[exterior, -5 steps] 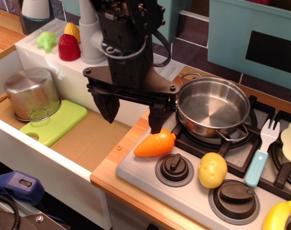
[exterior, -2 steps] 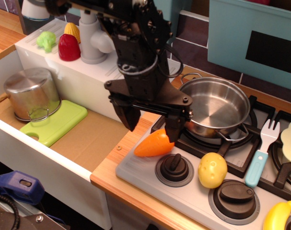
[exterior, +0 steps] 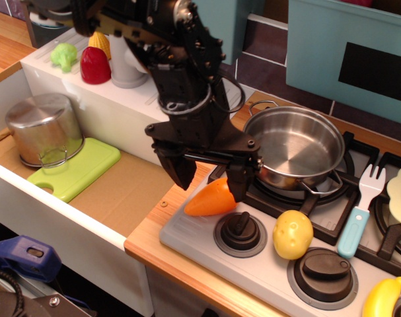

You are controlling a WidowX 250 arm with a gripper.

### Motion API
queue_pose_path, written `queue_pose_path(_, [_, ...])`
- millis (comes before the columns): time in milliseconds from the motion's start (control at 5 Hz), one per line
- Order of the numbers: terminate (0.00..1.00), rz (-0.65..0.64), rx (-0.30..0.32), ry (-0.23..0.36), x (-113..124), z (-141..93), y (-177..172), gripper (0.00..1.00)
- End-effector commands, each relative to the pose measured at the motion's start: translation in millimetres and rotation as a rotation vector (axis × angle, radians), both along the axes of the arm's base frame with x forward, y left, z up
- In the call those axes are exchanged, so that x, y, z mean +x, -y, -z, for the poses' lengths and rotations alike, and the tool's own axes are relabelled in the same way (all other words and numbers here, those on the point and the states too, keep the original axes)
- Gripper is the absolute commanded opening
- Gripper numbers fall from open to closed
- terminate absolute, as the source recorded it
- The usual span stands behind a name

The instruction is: Put carrot in pot or pan

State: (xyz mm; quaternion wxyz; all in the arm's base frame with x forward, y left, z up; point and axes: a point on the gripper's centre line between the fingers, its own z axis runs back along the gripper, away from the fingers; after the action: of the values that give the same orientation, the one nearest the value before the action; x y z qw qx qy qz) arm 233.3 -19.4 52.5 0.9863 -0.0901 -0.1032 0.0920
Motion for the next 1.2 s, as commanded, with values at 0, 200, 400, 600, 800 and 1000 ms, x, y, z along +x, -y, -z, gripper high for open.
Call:
queue_pose_path(0, [0.00,-0.004,-0.035,0.031,9.2,6.5,-4.3,1.00])
queue_pose_path(200, [0.00,-0.005,-0.053,0.046,9.5,16.1,-4.1,1.00])
queue_pose_path(400, [0.00,-0.005,-0.069,0.060,10.5,24.2,-4.5,1.00])
queue_pose_path(600, [0.00,-0.008,-0.076,0.069,11.1,29.7,-5.2,1.00])
queue_pose_path(800, [0.00,-0.030,-0.070,0.073,6.8,34.0,-1.1,0.00])
queue_pose_path(1000, [0.00,-0.047,-0.040,0.060,1.1,24.1,2.3,0.00])
